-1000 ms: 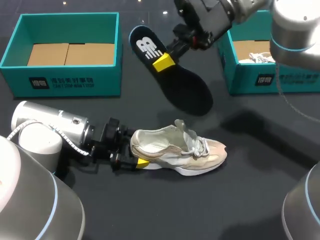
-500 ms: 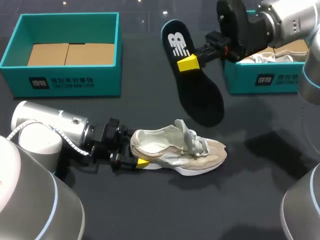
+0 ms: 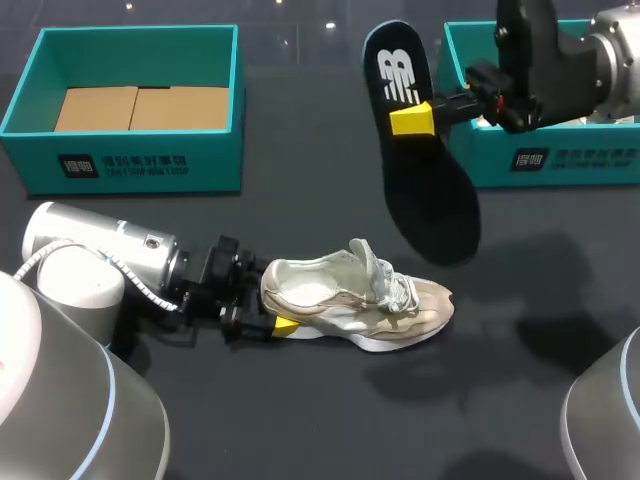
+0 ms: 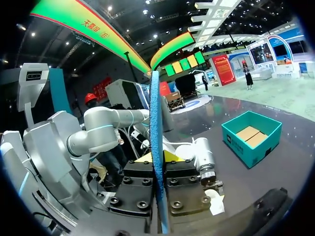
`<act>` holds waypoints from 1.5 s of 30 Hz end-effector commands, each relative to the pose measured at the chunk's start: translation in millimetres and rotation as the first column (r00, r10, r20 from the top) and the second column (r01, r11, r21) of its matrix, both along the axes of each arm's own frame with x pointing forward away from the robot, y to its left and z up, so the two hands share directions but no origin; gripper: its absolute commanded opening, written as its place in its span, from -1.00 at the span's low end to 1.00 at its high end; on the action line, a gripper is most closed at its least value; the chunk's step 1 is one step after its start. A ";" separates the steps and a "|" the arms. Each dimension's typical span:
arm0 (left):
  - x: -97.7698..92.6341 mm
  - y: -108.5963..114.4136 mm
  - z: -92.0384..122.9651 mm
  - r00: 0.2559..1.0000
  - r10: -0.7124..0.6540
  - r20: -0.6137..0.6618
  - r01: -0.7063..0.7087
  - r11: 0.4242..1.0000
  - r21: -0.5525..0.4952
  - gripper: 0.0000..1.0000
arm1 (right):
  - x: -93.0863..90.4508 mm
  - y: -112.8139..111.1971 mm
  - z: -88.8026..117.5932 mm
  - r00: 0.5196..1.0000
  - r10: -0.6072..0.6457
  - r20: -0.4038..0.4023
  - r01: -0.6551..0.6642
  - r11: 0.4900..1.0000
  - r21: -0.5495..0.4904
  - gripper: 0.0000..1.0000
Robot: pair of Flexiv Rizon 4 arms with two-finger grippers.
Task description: Take the shoe out of the shoebox, open the shoe tongue, remove and reinsert the insole, then place the shoe into the shoebox
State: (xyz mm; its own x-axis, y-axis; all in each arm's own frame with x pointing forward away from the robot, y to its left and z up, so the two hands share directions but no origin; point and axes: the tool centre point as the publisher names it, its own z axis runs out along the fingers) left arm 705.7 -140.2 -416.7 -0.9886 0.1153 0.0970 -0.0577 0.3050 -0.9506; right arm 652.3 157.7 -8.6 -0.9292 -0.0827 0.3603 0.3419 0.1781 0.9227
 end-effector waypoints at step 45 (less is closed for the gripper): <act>-0.6 0.3 -0.1 1.000 0.000 0.000 0.000 1.000 0.001 -1.00 | -29.5 -66.1 -14.0 0.961 -0.261 -0.089 0.269 0.959 0.087 -1.00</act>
